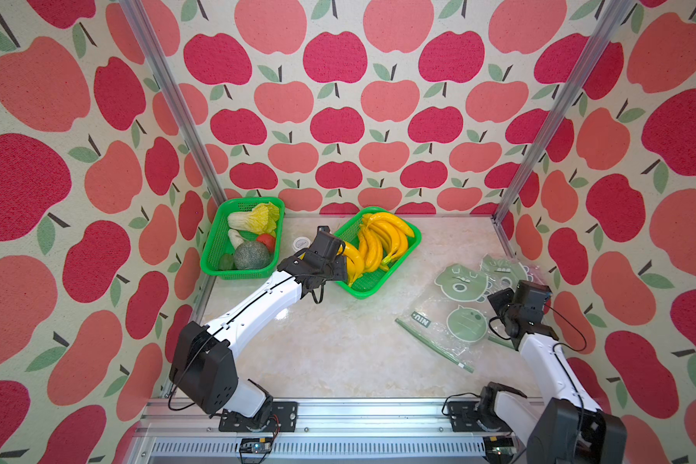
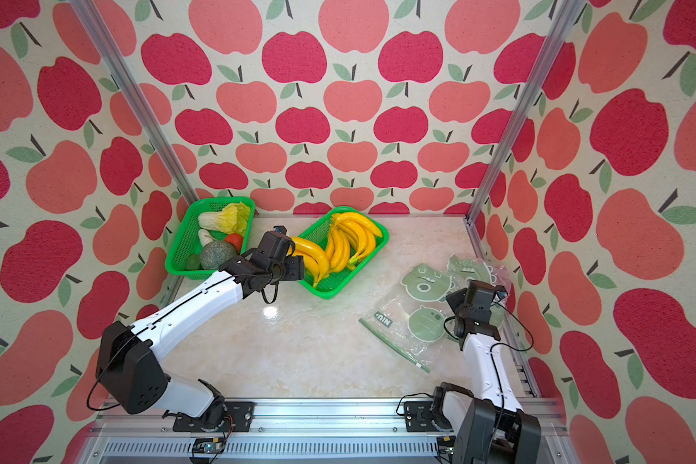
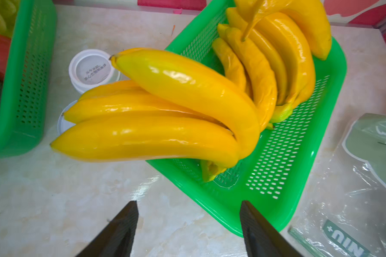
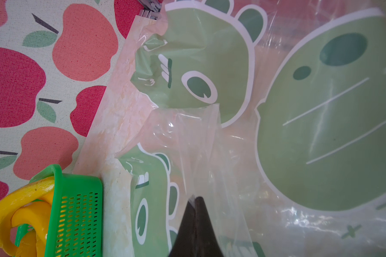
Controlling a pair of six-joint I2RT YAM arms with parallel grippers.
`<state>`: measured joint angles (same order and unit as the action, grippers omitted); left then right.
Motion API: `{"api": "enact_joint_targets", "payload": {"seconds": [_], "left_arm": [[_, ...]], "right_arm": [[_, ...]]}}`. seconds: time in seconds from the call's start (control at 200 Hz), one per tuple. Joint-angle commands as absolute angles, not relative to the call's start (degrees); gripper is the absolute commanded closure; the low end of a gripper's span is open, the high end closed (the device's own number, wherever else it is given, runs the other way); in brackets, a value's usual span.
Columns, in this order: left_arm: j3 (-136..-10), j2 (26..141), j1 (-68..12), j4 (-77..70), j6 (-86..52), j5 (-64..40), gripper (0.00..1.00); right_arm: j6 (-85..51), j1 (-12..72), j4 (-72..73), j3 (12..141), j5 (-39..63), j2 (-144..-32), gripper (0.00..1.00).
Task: Open the zip-top bag and take out the banana
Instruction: Adjust the banana in the basket.
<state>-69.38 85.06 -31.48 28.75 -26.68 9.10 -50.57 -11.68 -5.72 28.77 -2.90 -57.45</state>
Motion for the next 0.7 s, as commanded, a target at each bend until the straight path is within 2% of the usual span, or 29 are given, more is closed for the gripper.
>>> {"api": "enact_joint_targets", "payload": {"seconds": [0.0, 0.24, 0.5, 0.695], "left_arm": [[-67.92, 86.53, -28.32, 21.34, -31.76, 2.11, 0.24], [-73.94, 94.0, -27.82, 15.75, -24.61, -3.35, 0.24], [-82.88, 102.62, -27.82, 16.46, -16.91, -5.0, 0.31], [-88.59, 108.43, -28.13, 19.16, -13.76, -8.86, 0.3]], "right_arm": [[-49.14, -11.69, -7.26, 27.99, -2.61, -56.5, 0.98], [-48.57, -11.69, -7.67, 27.6, -2.9, -55.91, 0.98], [-48.05, -11.73, -7.27, 28.46, -2.38, -57.57, 0.97], [-47.92, -11.69, -7.47, 29.08, -2.12, -58.01, 0.97]]}}
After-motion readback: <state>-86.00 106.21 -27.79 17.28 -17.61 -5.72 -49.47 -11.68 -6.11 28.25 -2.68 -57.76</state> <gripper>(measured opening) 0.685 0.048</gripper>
